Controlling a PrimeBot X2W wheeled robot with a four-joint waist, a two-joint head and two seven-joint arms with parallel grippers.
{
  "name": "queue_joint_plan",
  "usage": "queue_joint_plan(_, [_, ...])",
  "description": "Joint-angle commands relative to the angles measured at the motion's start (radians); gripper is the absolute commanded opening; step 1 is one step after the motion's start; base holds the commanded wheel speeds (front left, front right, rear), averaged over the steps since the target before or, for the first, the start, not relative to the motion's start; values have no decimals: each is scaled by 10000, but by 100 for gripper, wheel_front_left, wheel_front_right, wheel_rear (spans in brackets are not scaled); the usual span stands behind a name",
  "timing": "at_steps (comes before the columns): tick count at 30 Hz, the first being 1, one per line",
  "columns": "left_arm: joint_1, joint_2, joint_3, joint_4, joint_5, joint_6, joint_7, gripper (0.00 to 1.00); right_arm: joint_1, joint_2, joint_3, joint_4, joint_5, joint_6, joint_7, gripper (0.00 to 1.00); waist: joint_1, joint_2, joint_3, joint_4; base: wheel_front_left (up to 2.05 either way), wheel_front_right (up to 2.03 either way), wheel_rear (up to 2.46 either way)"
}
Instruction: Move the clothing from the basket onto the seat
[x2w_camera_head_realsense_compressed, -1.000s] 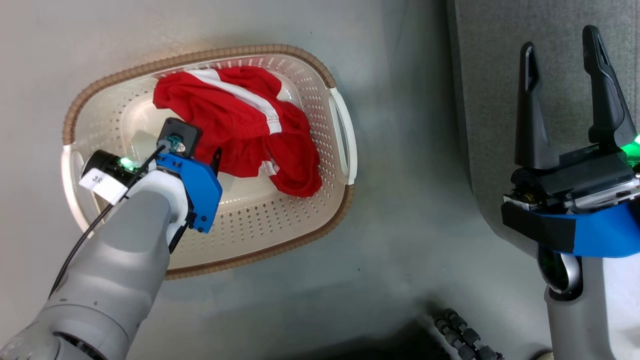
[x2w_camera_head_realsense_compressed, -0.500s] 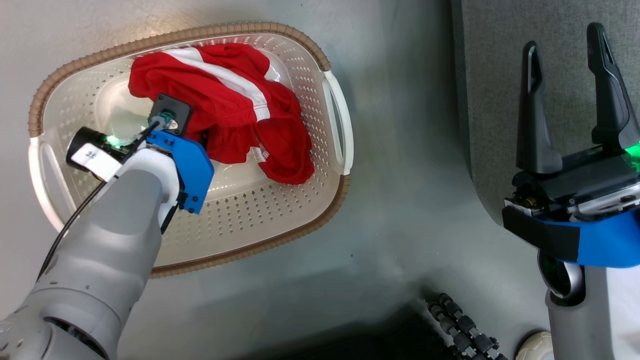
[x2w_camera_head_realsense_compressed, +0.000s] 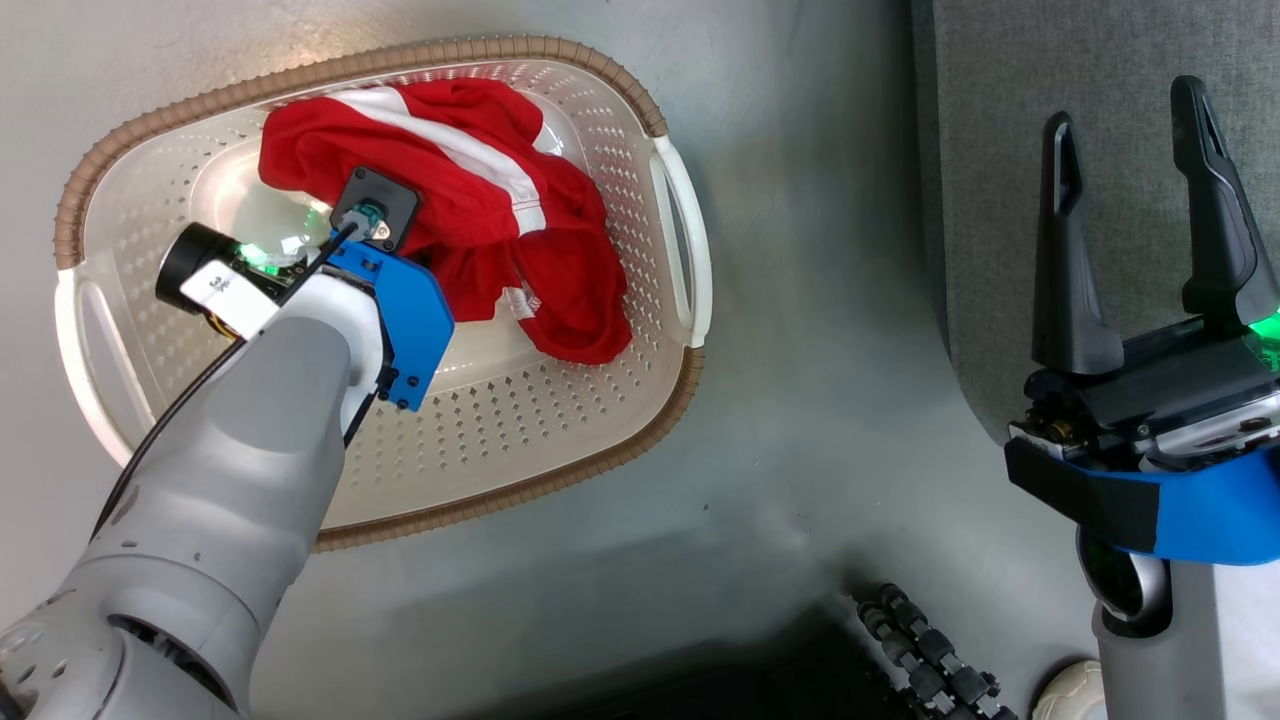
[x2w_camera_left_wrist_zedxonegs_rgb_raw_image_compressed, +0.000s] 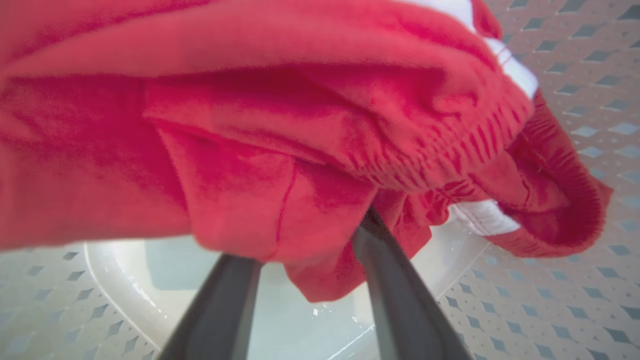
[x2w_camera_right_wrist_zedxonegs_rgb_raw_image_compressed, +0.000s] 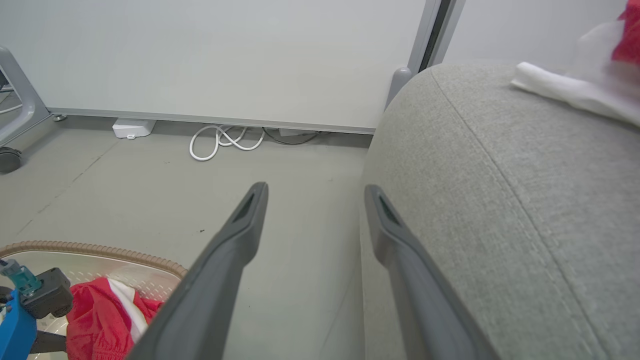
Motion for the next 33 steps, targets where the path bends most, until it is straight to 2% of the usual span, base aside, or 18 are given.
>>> queue_joint_plan(1, [-202, -7, -41, 14, -15, -12, -30, 0, 56, 13, 6, -46, -13, 1, -34, 100, 0, 0, -5, -1, 0, 0, 0])
queue_joint_plan(13, [-266, -36, -21, 15, -231, -151, -513, 0, -407, 13, 86, 121, 73, 2, -34, 100, 0, 0, -211, 33, 0, 0, 0])
queue_joint_plan(24, [571, -525, -172, -14, -463, -309, -1654, 0, -576, 11, 108, 639, -57, 2, -34, 100, 0, 0, -1497, 566, 0, 0, 0])
queue_joint_plan(33, [1340, -624, -187, -299, -741, -344, -2208, 0, -459, 11, 74, 1065, -138, 3, -36, 100, 0, 0, -2663, 950, 0, 0, 0])
